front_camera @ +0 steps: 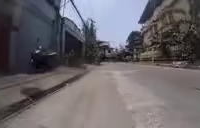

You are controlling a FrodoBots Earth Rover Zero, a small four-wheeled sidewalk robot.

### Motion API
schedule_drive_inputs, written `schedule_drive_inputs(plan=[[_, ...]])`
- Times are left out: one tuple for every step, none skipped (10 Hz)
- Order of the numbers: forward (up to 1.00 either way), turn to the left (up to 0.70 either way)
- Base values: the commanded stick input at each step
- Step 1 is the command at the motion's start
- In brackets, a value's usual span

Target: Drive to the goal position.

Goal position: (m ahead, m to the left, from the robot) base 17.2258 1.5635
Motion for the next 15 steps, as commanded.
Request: schedule_drive_inputs(plan=[[1.00,-0.40],[1.00,-0.40],[1.00,-0.34],[1.00,-0.18],[1.00,0.00],[1.00,0.00],[1.00,0.00],[1.00,0.00],[1.00,0.00],[1.00,0.00],[1.00,0.00],[1.00,0.00],[1.00,0.00],[1.00,0.00],[1.00,0.00]])
